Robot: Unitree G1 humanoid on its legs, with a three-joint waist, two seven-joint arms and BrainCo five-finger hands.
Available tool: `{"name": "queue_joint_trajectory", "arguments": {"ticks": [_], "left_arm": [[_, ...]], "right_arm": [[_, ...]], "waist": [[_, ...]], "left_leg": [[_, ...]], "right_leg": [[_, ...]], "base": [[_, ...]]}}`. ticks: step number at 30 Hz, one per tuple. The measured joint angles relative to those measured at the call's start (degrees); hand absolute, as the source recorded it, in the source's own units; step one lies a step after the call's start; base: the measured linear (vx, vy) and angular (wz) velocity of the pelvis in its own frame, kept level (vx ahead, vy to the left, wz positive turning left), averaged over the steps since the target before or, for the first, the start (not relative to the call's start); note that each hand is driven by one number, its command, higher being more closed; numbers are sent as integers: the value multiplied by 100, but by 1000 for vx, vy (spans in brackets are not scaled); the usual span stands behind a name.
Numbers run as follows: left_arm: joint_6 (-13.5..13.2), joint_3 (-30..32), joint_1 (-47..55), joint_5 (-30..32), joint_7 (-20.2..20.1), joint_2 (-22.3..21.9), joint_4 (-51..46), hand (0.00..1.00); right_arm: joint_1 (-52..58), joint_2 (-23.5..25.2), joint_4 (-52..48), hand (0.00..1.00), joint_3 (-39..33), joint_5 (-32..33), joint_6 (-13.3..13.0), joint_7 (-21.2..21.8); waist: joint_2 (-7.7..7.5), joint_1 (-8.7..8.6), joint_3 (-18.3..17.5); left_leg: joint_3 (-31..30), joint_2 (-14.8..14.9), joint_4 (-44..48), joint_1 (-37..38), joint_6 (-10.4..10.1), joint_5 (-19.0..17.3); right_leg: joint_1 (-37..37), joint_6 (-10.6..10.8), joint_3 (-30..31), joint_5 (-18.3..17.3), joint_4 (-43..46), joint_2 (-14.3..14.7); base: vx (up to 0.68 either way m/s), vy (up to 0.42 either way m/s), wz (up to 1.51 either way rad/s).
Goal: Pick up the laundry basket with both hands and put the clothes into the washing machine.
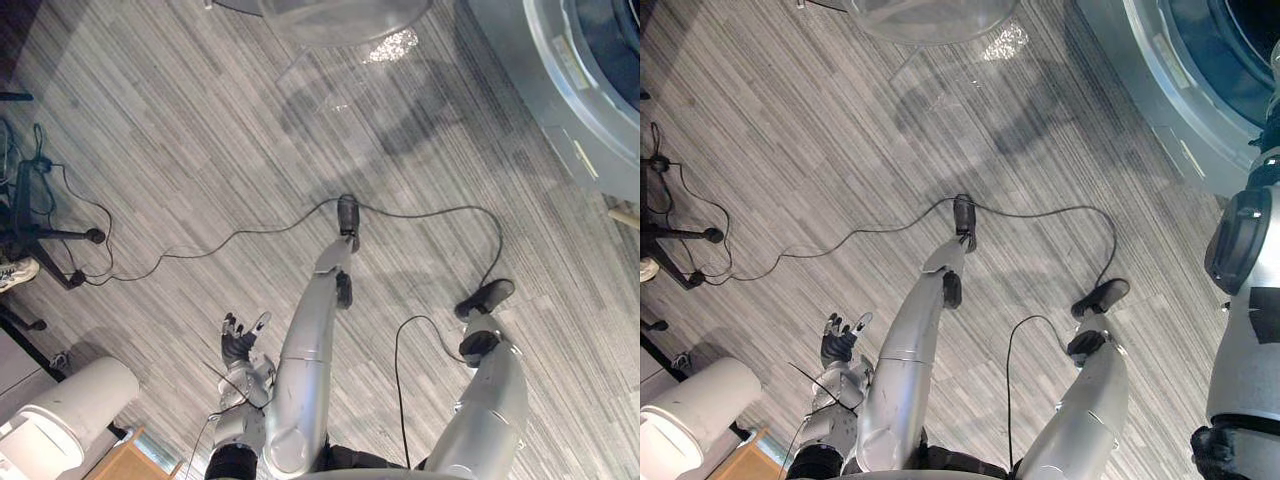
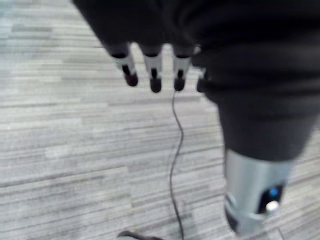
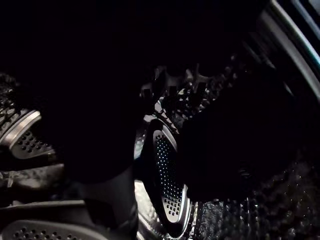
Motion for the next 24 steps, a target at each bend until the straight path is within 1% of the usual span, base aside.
{"name": "queue_joint_trajectory", "arguments": {"ticks": [2, 4, 5, 7, 8, 9, 10, 11, 12, 13, 14, 16, 17, 19, 20, 21, 22, 23, 24], "left_arm": [[9, 21, -2, -5, 3, -2, 84, 0], [12, 57, -59, -7, 8, -1, 243, 0], [9, 74, -81, -9, 7, -1, 290, 0], [8, 100, -176, -11, 5, 5, 402, 0], [27, 119, -256, -13, 4, 12, 442, 0], [28, 144, -271, -16, 5, 13, 445, 0], [7, 187, -268, -24, 3, 51, 491, 0], [-3, 234, -269, -24, 1, 80, 494, 0], [-4, 327, -292, -22, -15, 145, 493, 0], [-6, 341, -324, -22, -43, 175, 491, 0], [-13, 346, -324, -22, -53, 174, 488, 0], [21, 384, -323, -9, -118, 195, 554, 0], [30, 384, -322, -9, -157, 227, 562, 0], [42, 420, -297, -7, -225, 316, 688, 0], [53, 470, -285, -4, -272, 330, 711, 0], [75, 543, -284, 12, -329, 361, 802, 0], [95, 553, -283, 59, -396, 428, 901, 0], [114, 551, -279, 77, -422, 466, 960, 0], [129, 548, -279, 152, -432, 509, 1092, 0]], "right_arm": [[383, 191, -481, 0, -432, -5, -8, 13], [1033, 591, -1385, 0, -1115, -30, -8, 126], [1221, 707, -1603, 0, -1273, -96, 3, 171], [1922, 1143, -2371, 0, -1832, -257, -10, 399], [2344, 1375, -2792, 0, -2015, -312, -12, 528], [2595, 1487, -2969, 0, -2034, -369, -13, 648], [3169, 1786, -3367, 0, -2085, -510, -15, 903], [3446, 1956, -3506, 0, -2099, -606, 14, 1018], [3974, 2370, -3654, 0, -2041, -775, 123, 1309], [4452, 2762, -3869, 0, -2049, -878, 134, 1458], [4727, 2952, -3975, 0, -2055, -944, 140, 1542], [5783, 3772, -4321, 0, -2055, -1282, 181, 1892], [6046, 3958, -4373, 0, -2055, -1333, 180, 1930], [7031, 4513, -4386, 0, -2071, -1405, 185, 2128], [7264, 4617, -4386, 0, -2070, -1465, 188, 2181], [7680, 4770, -4378, 0, -2100, -1590, 210, 2273], [8067, 4896, -4310, 0, -2176, -1726, 217, 2361], [8250, 4945, -4221, 0, -2210, -1780, 216, 2402], [8485, 5000, -4049, 0, -2253, -1827, 219, 2424]], "waist": [[-1, 5, 0], [-8, -14, -5], [-21, -19, -12], [-32, -34, -16], [-50, -57, -11], [-70, -79, -15], [-175, -125, -68], [-263, -143, -110], [-438, -182, -198], [-528, -232, -238], [-569, -256, -256], [-743, -314, -347], [-788, -319, -371], [-970, -422, -471], [-1013, -463, -497], [-1093, -539, -550], [-1177, -615, -604], [-1221, -623, -653], [-1303, -641, -803]], "left_leg": [[4, 0, -33, 97, 0, 0], [4, 3, -47, 268, -5, -3], [4, 9, -46, 305, -8, -5], [-24, 48, -21, 398, -26, -22], [-26, 99, 51, 463, -44, -70], [-26, 137, 117, 504, -58, -131], [-21, 217, 286, 570, -75, -268], [-7, 264, 367, 596, -91, -335], [10, 373, 522, 669, -121, -484], [-3, 424, 612, 793, -142, -578], [-7, 439, 659, 857, -141, -610], [52, 451, 753, 1283, -157, -776], [82, 451, 756, 1416, -164, -811], [198, 441, 749, 1954, -192, -948], [223, 442, 743, 2075, -212, -983], [258, 442, 717, 2294, -244, -1047], [284, 437, 687, 2512, -275, -1083], [303, 435, 635, 2615, -329, -1121], [348, 429, 543, 2745, -343, -1114]], "right_leg": [[104, 0, -19, 0, -24, 9], [315, 0, -48, 2, -95, 40], [365, 0, -51, 2, -119, 87], [547, 0, -76, 9, -214, 172], [673, -8, -82, 23, -266, 225], [748, -8, -83, 23, -290, 258], [854, -7, -51, 23, -325, 325], [881, -7, -25, 23, -332, 350], [967, -7, 37, 22, -348, 427], [1147, -10, 33, 19, -375, 478], [1251, -10, 30, 19, -398, 494], [1660, -12, 78, 14, -417, 474], [1775, -14, 94, 12, -422, 458], [2219, -31, 110, -19, -440, 402], [2322, -35, 121, -27, -448, 395], [2532, 22, 125, -80, -493, 386], [2744, 25, 103, -160, -532, 374], [2814, 22, 99, -164, -539, 371], [2887, 22, 87, -197, -574, 362]], "base": [[37, 5, 4], [39, -2, 6], [30, -7, 3], [16, -3, 1], [36, -9, -3], [31, -15, -17], [25, -15, -25], [35, -25, -42], [47, -28, -31], [57, -29, -19], [77, -18, 2], [91, -7, 2], [97, -13, -1], [60, -30, -4], [-11, -57, -9], [-33, -73, -5], [-42, -87, -3], [-29, -65, -4], [-2, -98, -13]]}}
